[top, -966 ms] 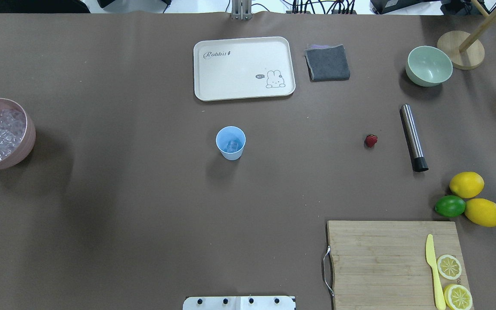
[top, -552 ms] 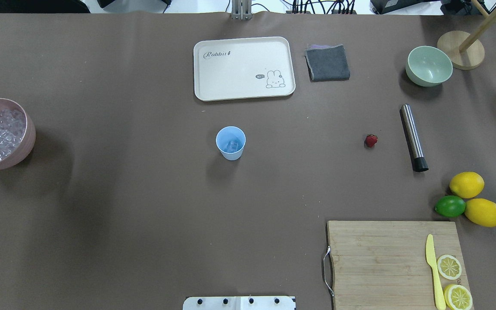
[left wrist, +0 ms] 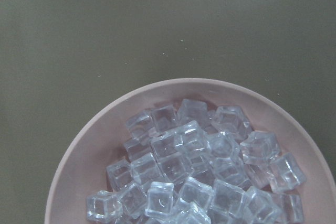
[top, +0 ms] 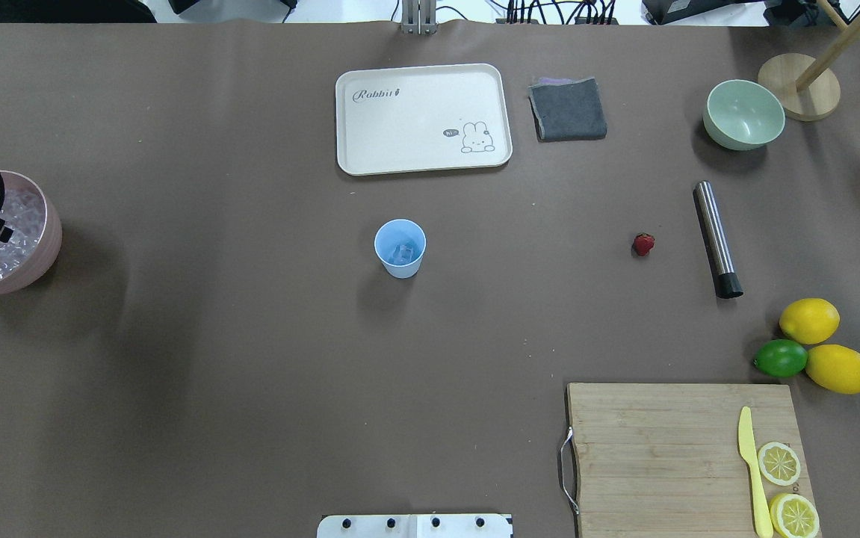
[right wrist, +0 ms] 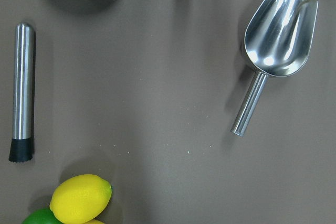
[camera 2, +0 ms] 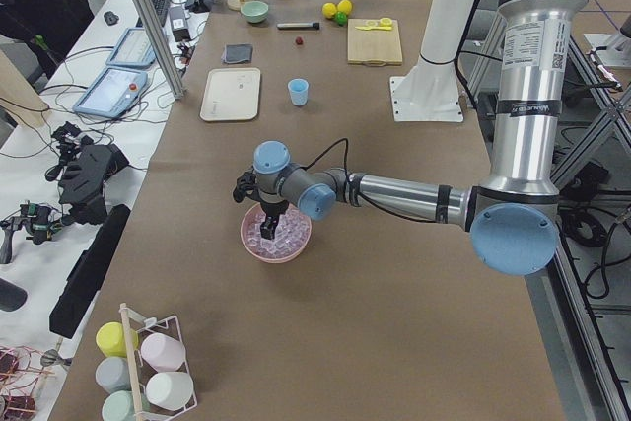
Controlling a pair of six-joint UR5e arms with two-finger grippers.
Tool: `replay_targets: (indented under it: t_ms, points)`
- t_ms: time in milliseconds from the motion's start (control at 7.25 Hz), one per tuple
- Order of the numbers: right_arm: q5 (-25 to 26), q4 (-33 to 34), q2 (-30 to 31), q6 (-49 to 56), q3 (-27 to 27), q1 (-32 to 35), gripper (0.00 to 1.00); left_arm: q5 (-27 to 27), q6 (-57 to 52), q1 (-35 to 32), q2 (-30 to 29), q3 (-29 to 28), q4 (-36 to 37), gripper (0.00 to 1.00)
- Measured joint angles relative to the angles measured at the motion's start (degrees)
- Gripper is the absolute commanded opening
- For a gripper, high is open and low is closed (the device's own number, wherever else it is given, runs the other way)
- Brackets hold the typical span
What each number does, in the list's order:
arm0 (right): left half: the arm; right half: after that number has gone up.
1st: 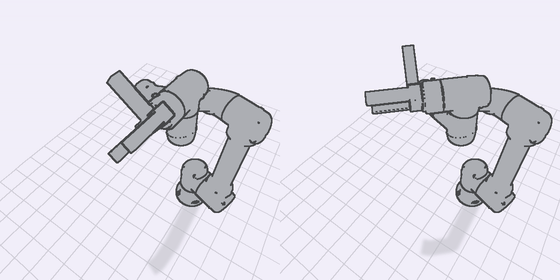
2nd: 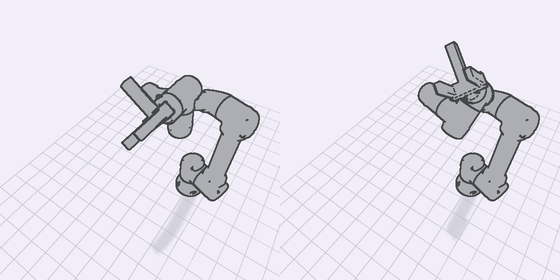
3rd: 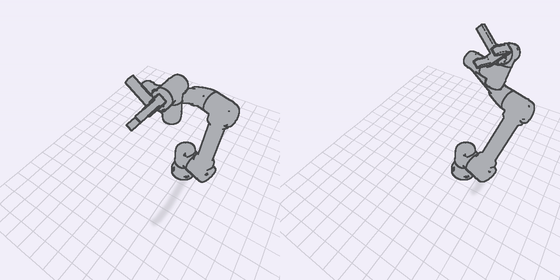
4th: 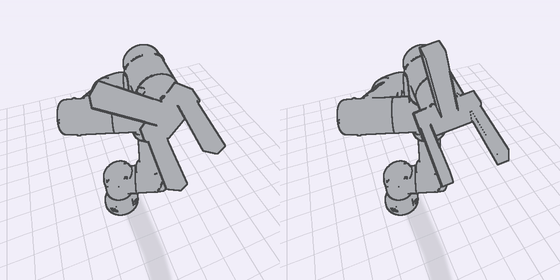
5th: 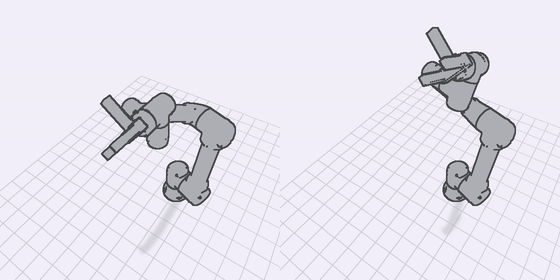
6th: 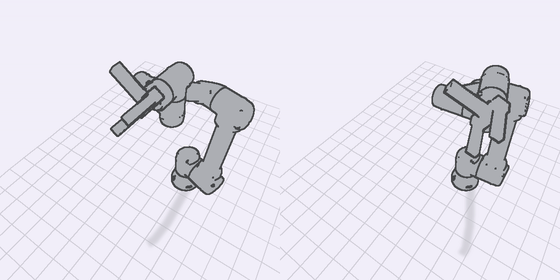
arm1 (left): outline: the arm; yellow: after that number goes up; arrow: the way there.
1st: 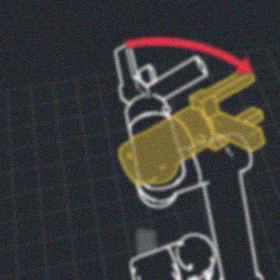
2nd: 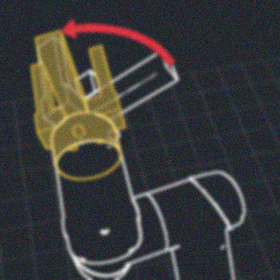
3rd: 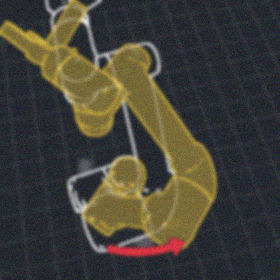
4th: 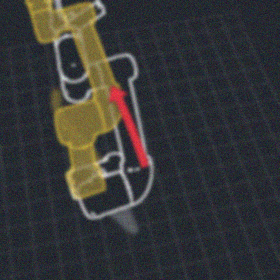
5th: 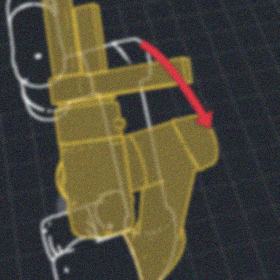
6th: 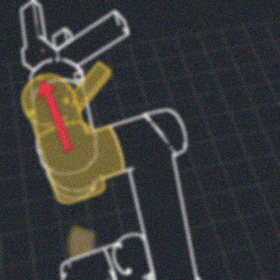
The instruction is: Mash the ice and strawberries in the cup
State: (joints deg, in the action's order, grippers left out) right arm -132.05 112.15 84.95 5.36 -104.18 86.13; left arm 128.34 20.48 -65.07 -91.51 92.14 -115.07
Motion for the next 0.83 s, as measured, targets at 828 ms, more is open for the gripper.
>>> replay_targets:
  t_ms: [828]
  points:
    - [0.0, 0.0, -0.3, -0.1, 0.0, 0.0, 1.00, 0.0, -3.3, 0.2, 0.1, -0.7, 0.0, 0.58]
